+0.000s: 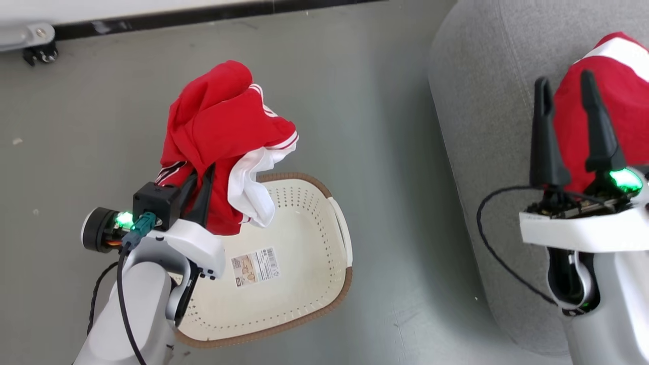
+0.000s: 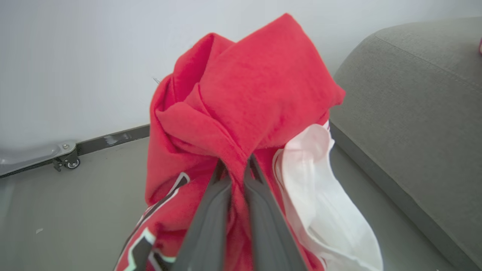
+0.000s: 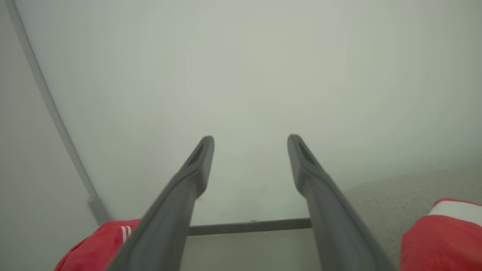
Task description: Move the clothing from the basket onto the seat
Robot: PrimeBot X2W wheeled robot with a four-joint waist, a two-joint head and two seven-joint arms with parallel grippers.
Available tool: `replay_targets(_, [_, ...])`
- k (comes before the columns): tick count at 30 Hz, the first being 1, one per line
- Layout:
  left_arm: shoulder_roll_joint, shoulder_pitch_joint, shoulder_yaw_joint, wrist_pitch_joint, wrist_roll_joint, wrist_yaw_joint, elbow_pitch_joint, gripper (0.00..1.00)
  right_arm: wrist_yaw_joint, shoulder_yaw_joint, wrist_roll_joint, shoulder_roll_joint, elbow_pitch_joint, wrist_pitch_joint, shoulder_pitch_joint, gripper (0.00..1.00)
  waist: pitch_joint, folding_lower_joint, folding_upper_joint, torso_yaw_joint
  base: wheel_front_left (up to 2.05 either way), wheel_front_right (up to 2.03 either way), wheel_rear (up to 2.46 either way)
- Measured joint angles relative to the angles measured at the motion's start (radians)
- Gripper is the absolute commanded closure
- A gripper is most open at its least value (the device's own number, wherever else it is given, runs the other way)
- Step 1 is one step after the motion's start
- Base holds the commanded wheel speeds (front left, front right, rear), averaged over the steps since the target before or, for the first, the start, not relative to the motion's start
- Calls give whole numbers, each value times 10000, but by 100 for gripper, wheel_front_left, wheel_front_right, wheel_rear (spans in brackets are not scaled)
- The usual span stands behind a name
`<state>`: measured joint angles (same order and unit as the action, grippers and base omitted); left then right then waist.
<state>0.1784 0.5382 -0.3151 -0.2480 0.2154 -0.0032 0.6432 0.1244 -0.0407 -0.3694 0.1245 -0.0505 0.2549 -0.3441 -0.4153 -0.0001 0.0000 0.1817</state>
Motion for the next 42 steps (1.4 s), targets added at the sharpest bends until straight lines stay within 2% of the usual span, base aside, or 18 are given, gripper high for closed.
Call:
replay_targets(30, [-247, -1904, 307, 0, 109, -13, -1741, 100, 0, -401, -4, 443, -719, 0, 1589, 0, 2041, 0, 0, -561, 0, 0, 0])
replay_targets(42, [-288, -2355, 242, 0, 109, -75, -2080, 100, 0, -1630, -140, 604, -1162, 0, 2030, 0, 2598, 0, 0, -761, 0, 0, 0])
